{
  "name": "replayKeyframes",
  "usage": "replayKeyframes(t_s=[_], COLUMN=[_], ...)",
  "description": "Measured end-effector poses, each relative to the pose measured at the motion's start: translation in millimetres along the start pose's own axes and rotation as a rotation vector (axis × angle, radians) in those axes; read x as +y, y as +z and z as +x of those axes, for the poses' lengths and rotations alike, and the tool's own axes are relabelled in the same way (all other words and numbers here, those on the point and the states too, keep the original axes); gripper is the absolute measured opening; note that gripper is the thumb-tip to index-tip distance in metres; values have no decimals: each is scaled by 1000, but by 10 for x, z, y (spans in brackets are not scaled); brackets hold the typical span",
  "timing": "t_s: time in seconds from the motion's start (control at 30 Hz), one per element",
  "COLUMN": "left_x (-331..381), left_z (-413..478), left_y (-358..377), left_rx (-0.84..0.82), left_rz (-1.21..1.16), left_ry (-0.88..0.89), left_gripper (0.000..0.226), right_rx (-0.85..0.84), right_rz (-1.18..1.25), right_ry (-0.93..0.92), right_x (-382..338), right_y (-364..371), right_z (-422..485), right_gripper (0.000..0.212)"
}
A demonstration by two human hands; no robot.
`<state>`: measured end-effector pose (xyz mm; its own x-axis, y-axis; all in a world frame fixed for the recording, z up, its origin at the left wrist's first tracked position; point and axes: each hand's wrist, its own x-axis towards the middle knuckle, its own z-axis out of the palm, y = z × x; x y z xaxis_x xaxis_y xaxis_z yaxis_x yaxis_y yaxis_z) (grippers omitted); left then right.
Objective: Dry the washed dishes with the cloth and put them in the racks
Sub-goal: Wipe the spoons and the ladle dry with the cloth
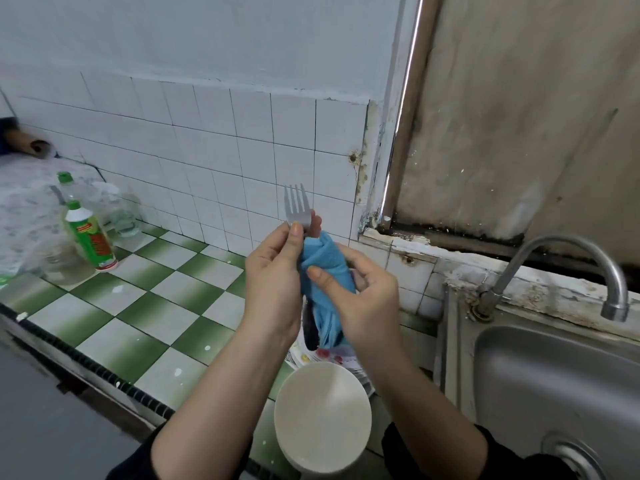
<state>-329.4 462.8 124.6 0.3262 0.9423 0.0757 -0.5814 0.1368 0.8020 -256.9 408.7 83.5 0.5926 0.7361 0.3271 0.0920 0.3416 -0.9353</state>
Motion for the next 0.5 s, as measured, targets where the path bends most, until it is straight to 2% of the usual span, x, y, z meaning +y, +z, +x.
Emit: replayKeyframes(t_s=[0.13, 0.2, 0.27, 0.4, 0.5], left_x=[-51, -21, 80, 389, 428], left_z=[-97, -52, 87, 372, 360], left_y=[46, 32, 3, -75, -59], left_rx=[41, 50, 50, 18, 2], left_rz=[-3, -11, -76, -183, -172], left_ry=[26, -14, -61, 65, 106], left_gripper=[25, 25, 26, 27, 26], right_rx=[3, -48, -134, -282, -236], right_rz=[-17, -68, -120, -171, -152], right_ry=[-4, 3, 24, 56, 52], right_x=[53, 36, -8, -50, -85], right_y=[76, 59, 23, -44, -24], right_z=[-66, -55, -50, -203, -257], right_gripper=[40, 31, 34, 45, 48])
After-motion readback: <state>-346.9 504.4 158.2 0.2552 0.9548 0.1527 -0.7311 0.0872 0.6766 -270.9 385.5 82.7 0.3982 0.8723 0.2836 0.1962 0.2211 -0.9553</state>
